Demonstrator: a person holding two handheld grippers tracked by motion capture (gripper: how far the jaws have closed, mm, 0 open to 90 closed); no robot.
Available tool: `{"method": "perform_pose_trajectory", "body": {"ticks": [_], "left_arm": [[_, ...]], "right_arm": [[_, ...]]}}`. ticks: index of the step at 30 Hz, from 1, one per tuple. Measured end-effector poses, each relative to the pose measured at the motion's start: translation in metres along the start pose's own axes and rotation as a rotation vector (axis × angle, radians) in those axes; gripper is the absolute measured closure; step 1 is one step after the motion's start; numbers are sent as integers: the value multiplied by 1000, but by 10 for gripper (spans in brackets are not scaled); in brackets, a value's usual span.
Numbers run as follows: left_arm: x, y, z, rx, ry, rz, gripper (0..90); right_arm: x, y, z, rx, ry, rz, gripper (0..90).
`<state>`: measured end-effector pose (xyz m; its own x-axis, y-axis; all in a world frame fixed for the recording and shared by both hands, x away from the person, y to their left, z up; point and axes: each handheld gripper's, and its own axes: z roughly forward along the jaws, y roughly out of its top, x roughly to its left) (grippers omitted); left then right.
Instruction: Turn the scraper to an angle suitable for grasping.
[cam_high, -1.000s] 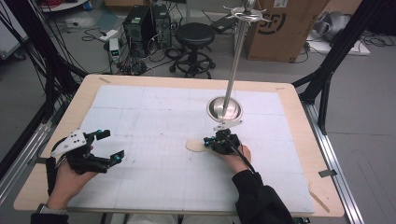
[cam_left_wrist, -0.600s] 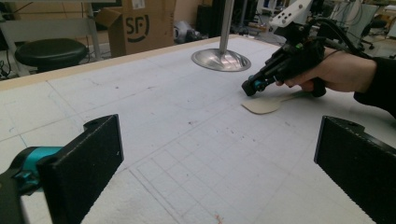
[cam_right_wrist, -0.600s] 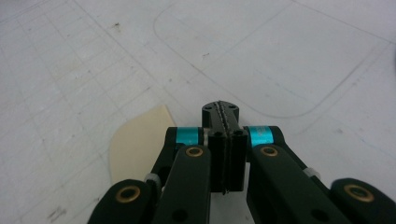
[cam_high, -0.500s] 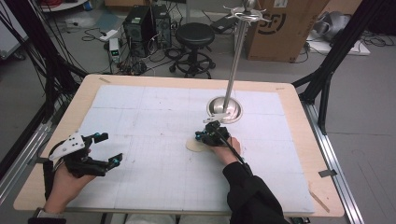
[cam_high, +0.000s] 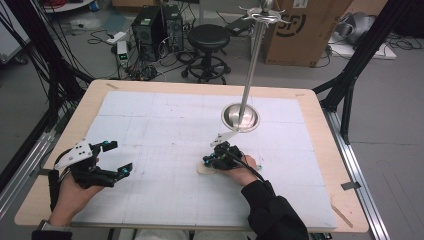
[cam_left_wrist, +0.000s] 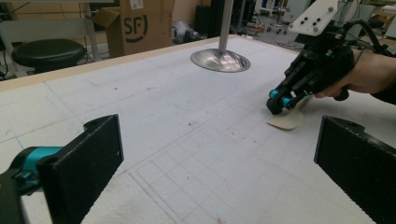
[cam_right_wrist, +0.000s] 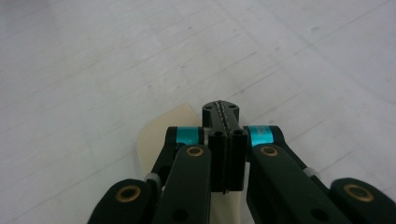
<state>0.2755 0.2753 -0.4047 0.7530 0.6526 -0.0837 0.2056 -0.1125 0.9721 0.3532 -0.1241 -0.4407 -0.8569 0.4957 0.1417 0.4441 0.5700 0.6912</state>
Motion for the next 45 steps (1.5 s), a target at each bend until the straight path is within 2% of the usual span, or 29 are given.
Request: {"method": "perform_pose_trajectory", "body": {"ticks": [1, 3, 4, 7, 9, 11, 12, 14, 16, 22, 29, 32, 34, 35, 36, 39, 45], "left_arm": [[0, 0, 1, -2, 0, -1, 17], [0, 1, 3, -1, -5, -1, 17], [0, 1, 5, -3, -5, -1, 17], [1, 2, 7, -11, -12, -5, 17], [1, 3, 10, -11, -15, -3, 18], [0, 4, 12, -10, -20, 1, 17], [0, 4, 14, -8, -22, 2, 18], [0, 5, 16, -8, -27, 5, 17], [0, 5, 17, -10, -27, 3, 18], [0, 5, 24, -4, -31, 5, 18], [-1, 6, 30, 0, -40, 14, 18], [-2, 7, 32, 1, -44, 18, 18], [-2, 7, 33, -2, -44, 23, 18], [-3, 7, 34, -2, -45, 19, 18], [-3, 7, 34, 1, -44, 24, 18], [-4, 7, 35, 7, -47, 30, 17], [-2, 7, 36, 4, -47, 24, 18]], "right_arm": [[5, -2, -2, 13, 22, 1, 900], [7, -5, -3, 10, 31, -3, 900], [9, -12, -6, -7, 68, 16, 900], [11, -16, -11, 1, 88, 8, 900], [14, -15, -15, 9, 49, -31, 900], [12, -15, -19, -9, 10, -22, 900], [8, -17, -22, 9, -32, -1, 900], [7, -20, -22, 19, -29, 15, 900], [6, -27, -25, -2, -24, 16, 900], [12, -33, -31, -2, -35, 25, 900], [21, -53, -48, -26, -8, 57, 900], [23, -57, -53, -27, -14, 45, 900], [23, -58, -54, -16, -42, 23, 900], [22, -58, -53, -8, -66, 20, 900], [20, -58, -52, -13, -71, 30, 900], [18, -56, -50, -10, -62, 36, 900], [26, -63, -56, -2, -37, 30, 900]]}}
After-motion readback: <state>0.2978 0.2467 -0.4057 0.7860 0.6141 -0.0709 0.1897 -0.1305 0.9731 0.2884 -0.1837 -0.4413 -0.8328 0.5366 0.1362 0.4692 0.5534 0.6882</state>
